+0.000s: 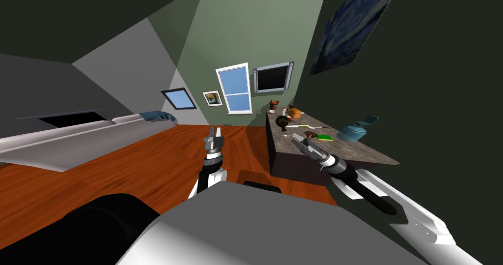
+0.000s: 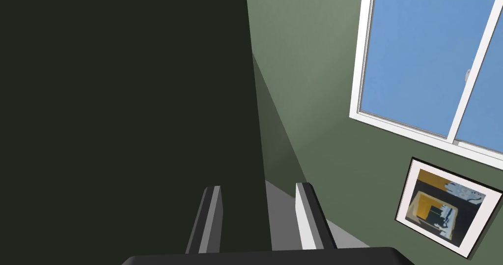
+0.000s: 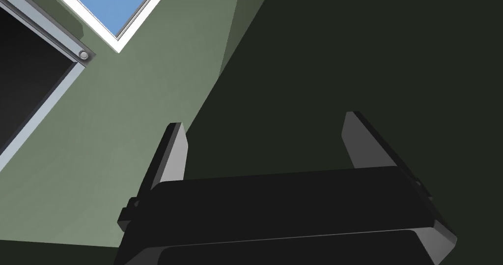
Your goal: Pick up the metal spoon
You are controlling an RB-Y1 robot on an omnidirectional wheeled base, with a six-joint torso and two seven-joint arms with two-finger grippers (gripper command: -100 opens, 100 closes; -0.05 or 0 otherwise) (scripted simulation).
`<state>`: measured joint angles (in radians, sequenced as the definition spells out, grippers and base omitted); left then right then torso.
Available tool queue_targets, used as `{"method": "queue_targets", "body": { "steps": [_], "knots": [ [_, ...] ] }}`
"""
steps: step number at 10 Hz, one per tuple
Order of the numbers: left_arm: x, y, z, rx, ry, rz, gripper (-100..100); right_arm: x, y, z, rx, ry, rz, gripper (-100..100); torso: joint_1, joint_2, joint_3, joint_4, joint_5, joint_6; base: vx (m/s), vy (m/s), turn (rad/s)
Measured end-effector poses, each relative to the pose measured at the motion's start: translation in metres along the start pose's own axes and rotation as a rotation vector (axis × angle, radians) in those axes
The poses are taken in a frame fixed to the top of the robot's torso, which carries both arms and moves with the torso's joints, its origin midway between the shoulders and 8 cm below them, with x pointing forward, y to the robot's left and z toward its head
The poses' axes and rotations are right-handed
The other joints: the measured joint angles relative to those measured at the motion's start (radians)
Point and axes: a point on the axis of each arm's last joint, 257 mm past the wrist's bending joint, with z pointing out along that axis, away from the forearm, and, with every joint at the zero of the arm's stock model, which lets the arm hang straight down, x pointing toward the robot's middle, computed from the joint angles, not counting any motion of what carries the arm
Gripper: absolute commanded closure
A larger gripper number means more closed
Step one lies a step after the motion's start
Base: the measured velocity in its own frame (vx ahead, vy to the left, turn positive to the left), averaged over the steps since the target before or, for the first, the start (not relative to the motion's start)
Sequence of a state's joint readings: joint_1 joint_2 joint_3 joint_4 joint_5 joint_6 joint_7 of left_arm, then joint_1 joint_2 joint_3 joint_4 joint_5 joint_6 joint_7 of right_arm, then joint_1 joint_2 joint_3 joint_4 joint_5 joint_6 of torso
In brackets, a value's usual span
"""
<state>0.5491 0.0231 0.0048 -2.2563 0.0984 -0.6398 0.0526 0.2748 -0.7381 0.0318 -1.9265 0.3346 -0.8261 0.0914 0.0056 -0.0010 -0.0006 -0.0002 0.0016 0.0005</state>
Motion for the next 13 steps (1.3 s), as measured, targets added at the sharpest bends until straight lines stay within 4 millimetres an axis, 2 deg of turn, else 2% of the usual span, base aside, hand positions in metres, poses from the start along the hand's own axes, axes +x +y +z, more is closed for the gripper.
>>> {"method": "queue_targets", "body": {
  "steps": [4,8,12,13],
  "knots": [
    [0.000,0.000,0.000,0.000,0.000,0.000,0,0.028,-0.018,-0.019,-0.003,0.162,-0.073,-100,-0.001,-0.001,-0.001,0.000,0.000,0.000,0.050,0.085,0.081],
    [0.000,0.000,0.000,0.000,0.000,0.000,0,0.055,-0.041,-0.046,0.006,0.332,-0.148,-100,-0.002,-0.002,-0.001,0.000,-0.001,0.000,0.056,0.068,0.088],
    [0.000,0.000,0.000,0.000,0.000,0.000,0,0.081,-0.060,-0.087,0.020,0.509,-0.220,-100,-0.003,-0.002,-0.001,0.000,-0.001,0.000,0.070,0.059,0.092],
    [0.000,0.000,0.000,0.000,0.000,0.000,0,0.085,-0.073,-0.104,0.030,0.561,-0.241,-100,-0.003,-0.003,-0.002,-0.001,-0.001,0.000,0.085,0.027,0.052]
  ]
}}
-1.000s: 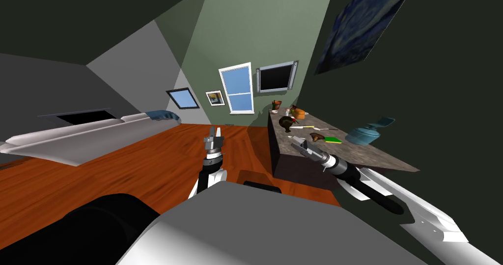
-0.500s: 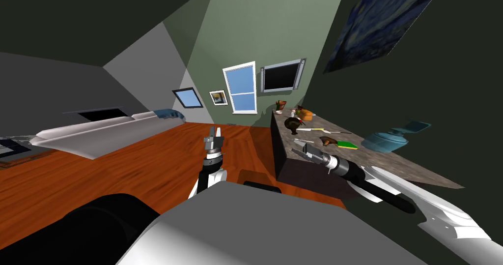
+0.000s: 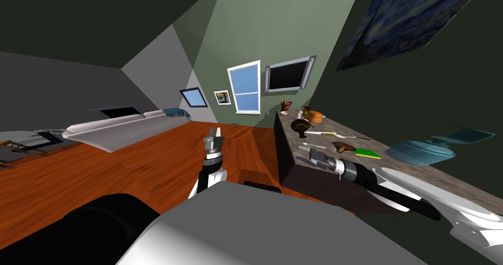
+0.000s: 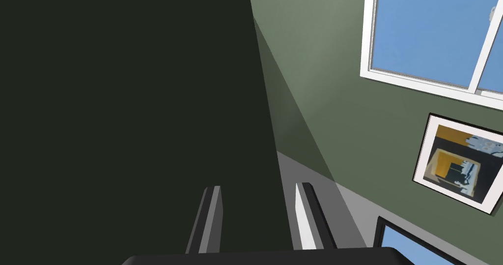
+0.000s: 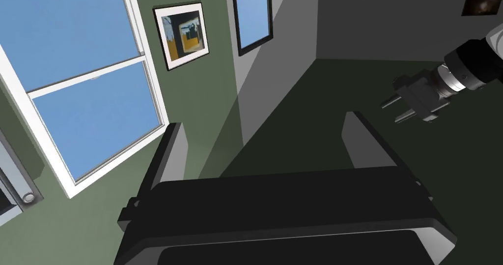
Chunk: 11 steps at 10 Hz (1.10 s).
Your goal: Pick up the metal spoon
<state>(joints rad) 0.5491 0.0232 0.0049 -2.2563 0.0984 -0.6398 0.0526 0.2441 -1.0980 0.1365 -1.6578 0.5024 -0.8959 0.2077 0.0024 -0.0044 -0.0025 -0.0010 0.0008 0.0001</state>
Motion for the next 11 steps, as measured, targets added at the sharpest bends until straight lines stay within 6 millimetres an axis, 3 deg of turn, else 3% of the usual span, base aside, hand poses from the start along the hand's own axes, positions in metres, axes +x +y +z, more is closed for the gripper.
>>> {"method": "queue_targets", "body": {
  "steps": [3,5,7,11],
  "knots": [
    [0.000,0.000,0.000,0.000,0.000,0.000,0,0.029,-0.009,-0.019,0.010,0.129,-0.051,-100,-0.002,0.001,0.000,0.000,0.000,0.001,0.089,0.031,0.099],
    [0.000,0.000,0.000,0.000,0.000,0.000,0,0.050,-0.018,-0.042,0.015,0.220,-0.085,-100,0.000,0.001,0.000,0.000,0.000,0.001,0.089,0.034,0.084],
    [0.000,0.000,0.000,0.000,0.000,0.000,0,0.076,-0.034,-0.071,0.026,0.349,-0.129,-100,-0.002,-0.003,-0.002,-0.001,0.000,0.000,0.131,0.010,0.123],
    [0.000,0.000,0.000,0.000,0.000,0.000,0,0.120,-0.048,-0.132,0.037,0.571,-0.204,-100,-0.004,-0.002,-0.001,-0.001,-0.001,0.000,0.122,-0.014,0.102]
  ]
}}
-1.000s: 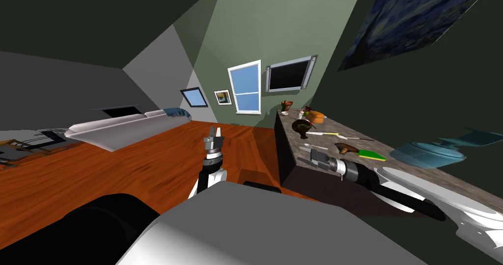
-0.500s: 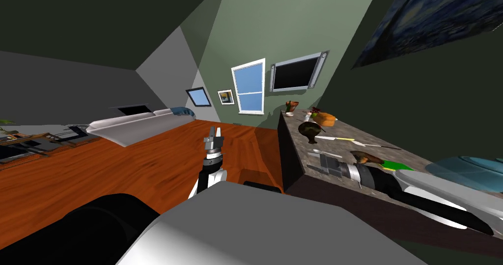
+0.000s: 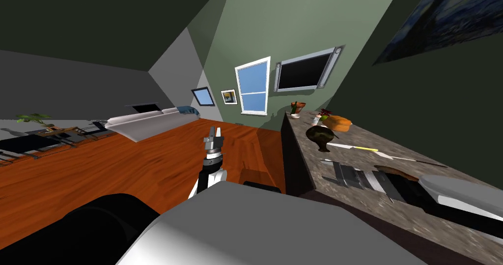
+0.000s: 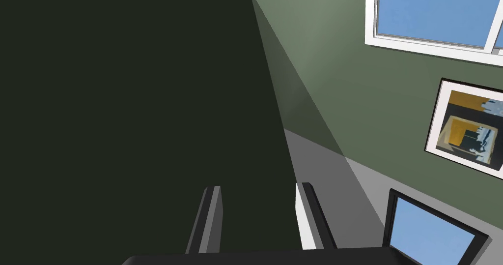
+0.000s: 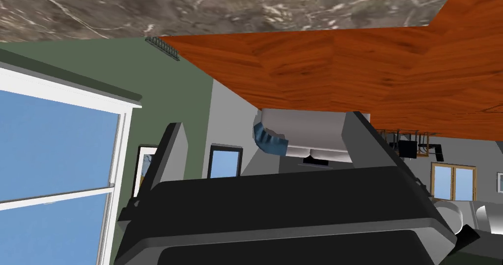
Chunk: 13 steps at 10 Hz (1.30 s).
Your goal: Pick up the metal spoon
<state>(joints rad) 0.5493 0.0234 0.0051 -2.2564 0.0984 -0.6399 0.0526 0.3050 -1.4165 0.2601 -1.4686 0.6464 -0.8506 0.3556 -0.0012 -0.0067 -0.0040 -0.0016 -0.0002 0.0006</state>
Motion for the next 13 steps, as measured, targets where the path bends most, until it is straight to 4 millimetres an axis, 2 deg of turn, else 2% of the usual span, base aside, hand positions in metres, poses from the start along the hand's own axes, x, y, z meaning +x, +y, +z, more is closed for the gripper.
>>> {"method": "queue_targets", "body": {
  "steps": [1,3,4,5,6,8,11,13],
  "knots": [
    [0.000,0.000,0.000,0.000,0.000,0.000,0,0.021,-0.001,-0.015,-0.003,0.059,-0.016,-100,-0.001,0.000,0.000,0.000,0.000,0.000,0.089,-0.032,0.052],
    [0.000,0.000,0.000,0.000,0.000,0.000,0,0.048,-0.004,-0.029,-0.006,0.143,-0.043,-100,0.000,0.003,0.002,0.001,0.000,0.000,0.100,-0.018,0.106],
    [0.000,0.000,0.000,0.000,0.000,0.000,0,0.068,-0.002,-0.047,-0.011,0.213,-0.061,-100,0.000,0.001,0.001,0.000,0.000,0.000,0.098,-0.042,0.053],
    [0.000,0.000,0.000,0.000,0.000,0.000,0,0.077,-0.005,-0.052,-0.011,0.245,-0.075,-100,-0.001,0.002,0.001,0.000,0.000,0.000,0.099,-0.061,0.082],
    [0.000,0.000,0.000,0.000,0.000,0.000,0,0.092,0.001,-0.060,-0.019,0.292,-0.085,-100,-0.002,0.002,0.001,0.000,-0.001,0.000,0.077,-0.042,0.049],
    [0.000,0.000,0.000,0.000,0.000,0.000,0,0.106,-0.002,-0.069,-0.018,0.327,-0.097,-100,0.000,0.006,0.003,0.001,0.000,0.001,0.041,-0.010,0.035],
    [0.000,0.000,0.000,0.000,0.000,0.000,0,0.151,0.006,-0.107,-0.050,0.467,-0.130,-100,-0.003,0.002,0.001,0.000,-0.001,0.000,0.114,-0.065,0.097],
    [0.000,0.000,0.000,0.000,0.000,0.000,0,0.169,0.007,-0.128,-0.062,0.536,-0.152,-100,-0.001,0.003,0.001,0.000,-0.001,0.000,0.061,-0.036,0.035]
  ]
}}
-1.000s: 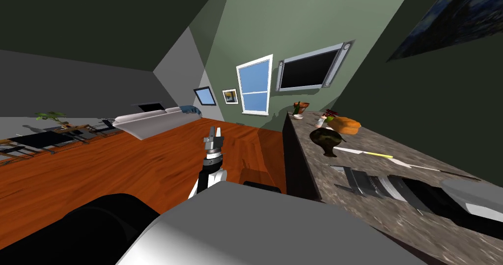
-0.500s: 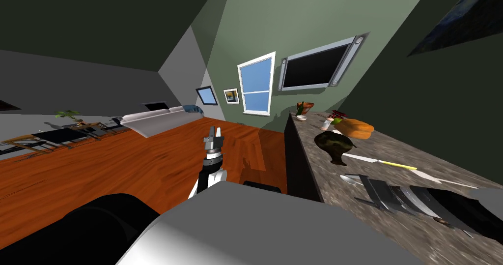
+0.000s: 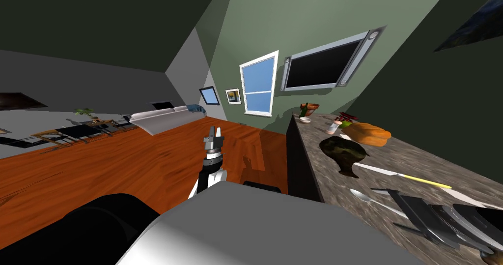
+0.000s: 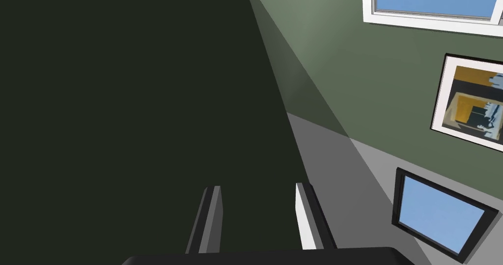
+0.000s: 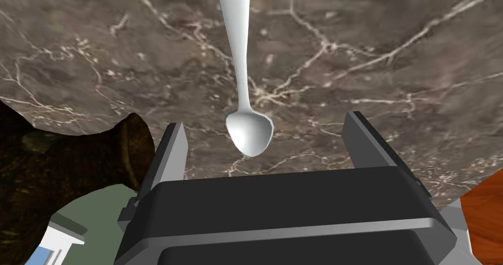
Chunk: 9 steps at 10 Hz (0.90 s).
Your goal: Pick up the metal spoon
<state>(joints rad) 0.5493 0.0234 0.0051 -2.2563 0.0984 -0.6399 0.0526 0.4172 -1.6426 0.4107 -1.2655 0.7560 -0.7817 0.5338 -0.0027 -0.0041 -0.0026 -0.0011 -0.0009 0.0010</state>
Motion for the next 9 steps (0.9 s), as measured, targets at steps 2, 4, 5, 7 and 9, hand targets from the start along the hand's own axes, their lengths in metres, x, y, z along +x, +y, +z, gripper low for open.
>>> {"method": "queue_targets", "body": {
  "steps": [2,4,5,7,9],
  "knots": [
    [0.000,0.000,0.000,0.000,0.000,0.000,0,0.024,0.010,-0.006,-0.024,0.059,-0.018,-100,0.001,0.002,0.001,0.001,0.000,0.000,0.051,-0.029,0.053],
    [0.000,0.000,0.000,0.000,0.000,0.000,0,0.025,0.010,-0.006,-0.023,0.063,-0.020,-100,0.003,0.005,0.003,0.001,0.001,0.000,0.012,-0.004,0.039],
    [0.000,0.000,0.000,0.000,0.000,0.000,0,0.026,0.016,0.000,-0.024,0.063,-0.014,-100,0.003,0.005,0.003,0.001,0.001,0.000,0.027,-0.003,0.119],
    [0.000,0.000,0.000,0.000,0.000,0.000,0,0.033,0.027,0.011,-0.020,0.066,0.001,-100,0.003,0.005,0.003,0.001,0.001,0.000,0.018,-0.004,0.032],
    [0.000,0.000,0.000,0.000,0.000,0.000,0,0.033,0.027,0.011,-0.019,0.067,0.001,100,0.004,0.006,0.004,0.002,0.001,0.000,0.000,0.000,0.000]
  ]
}}
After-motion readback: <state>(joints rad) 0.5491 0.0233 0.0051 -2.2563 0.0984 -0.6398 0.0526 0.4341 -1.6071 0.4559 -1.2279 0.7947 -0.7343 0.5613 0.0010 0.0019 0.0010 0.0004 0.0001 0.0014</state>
